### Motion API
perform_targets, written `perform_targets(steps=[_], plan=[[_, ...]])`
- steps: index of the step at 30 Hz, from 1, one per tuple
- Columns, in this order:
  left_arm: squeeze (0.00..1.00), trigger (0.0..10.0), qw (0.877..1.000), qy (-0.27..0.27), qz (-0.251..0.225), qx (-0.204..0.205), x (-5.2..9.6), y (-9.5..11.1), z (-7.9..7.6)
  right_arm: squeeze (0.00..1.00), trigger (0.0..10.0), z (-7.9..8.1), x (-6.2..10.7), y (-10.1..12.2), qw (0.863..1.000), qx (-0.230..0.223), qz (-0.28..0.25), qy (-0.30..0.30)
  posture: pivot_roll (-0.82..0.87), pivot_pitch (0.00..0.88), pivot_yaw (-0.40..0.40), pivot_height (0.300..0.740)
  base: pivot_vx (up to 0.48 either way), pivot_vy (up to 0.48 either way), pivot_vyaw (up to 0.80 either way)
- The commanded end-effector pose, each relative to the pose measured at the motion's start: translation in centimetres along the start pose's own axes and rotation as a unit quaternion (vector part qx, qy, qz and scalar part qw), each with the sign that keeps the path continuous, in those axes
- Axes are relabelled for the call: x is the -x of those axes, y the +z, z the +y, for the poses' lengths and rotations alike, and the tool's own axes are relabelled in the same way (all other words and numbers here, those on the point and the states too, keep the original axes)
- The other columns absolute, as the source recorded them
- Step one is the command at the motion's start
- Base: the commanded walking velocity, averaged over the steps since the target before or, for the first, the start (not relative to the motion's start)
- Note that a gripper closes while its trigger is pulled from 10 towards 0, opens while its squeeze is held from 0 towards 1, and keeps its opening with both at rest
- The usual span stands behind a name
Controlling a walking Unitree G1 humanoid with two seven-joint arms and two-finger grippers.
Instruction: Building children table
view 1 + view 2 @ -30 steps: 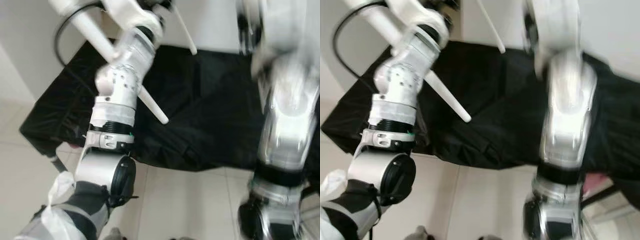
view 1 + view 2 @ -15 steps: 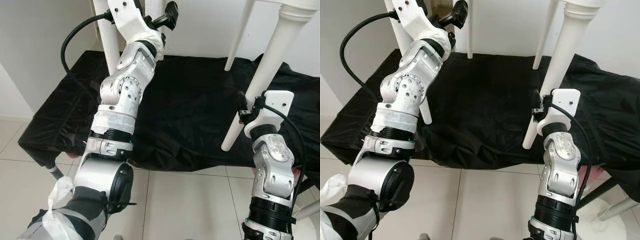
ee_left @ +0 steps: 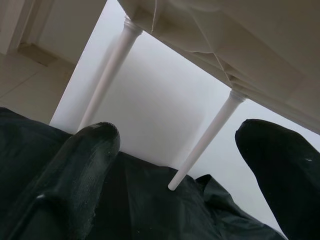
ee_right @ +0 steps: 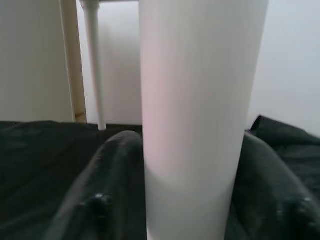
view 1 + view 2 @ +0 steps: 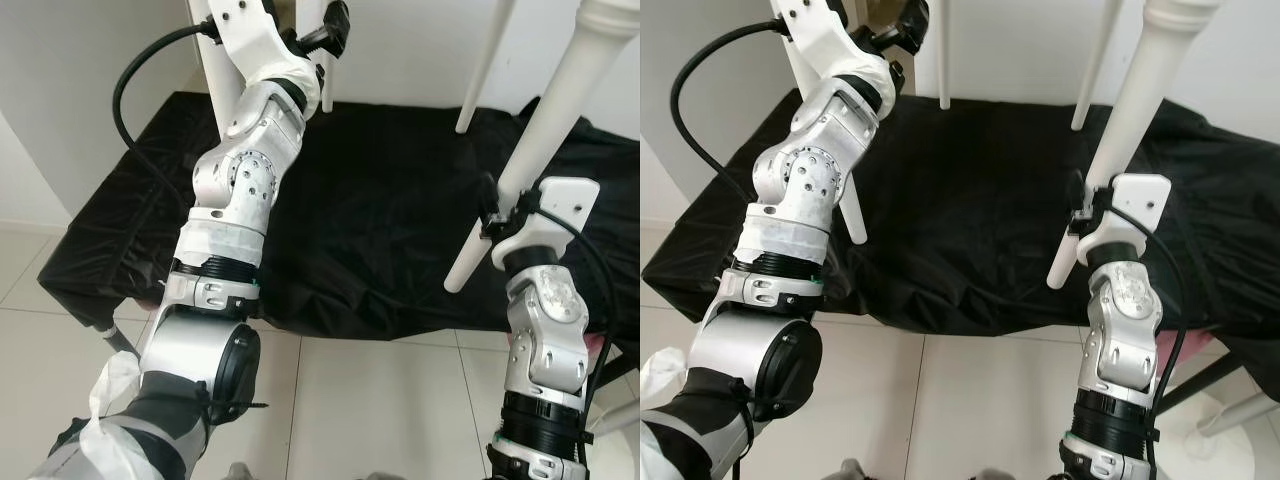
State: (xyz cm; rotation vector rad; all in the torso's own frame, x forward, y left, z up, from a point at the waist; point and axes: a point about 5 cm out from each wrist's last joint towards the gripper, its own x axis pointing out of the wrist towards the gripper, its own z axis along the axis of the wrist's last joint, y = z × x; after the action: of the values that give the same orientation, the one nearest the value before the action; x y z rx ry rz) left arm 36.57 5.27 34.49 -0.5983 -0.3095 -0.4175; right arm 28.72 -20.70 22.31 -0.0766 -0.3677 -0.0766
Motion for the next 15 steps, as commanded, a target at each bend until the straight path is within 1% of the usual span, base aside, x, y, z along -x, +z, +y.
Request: perform_targets(steps=[1,15], plan=[[0.08,10.0,0.994,-0.112,-0.003,-0.004,0.14,0.16,-1.45,0.18,10.0,0.16,-0.19,0.42,1.000,-0.001,-0.011,0.004,-0.09,0.048,0.006,0.740,0.000,0.000,0.00],[0.08,10.0,0.994,-0.112,-0.003,-0.004,0.14,0.16,-1.45,0.18,10.0,0.16,-0.19,0.42,1.000,-0.001,-0.011,0.004,-0.09,0.048,0.006,0.740,0.000,0.000,0.00]])
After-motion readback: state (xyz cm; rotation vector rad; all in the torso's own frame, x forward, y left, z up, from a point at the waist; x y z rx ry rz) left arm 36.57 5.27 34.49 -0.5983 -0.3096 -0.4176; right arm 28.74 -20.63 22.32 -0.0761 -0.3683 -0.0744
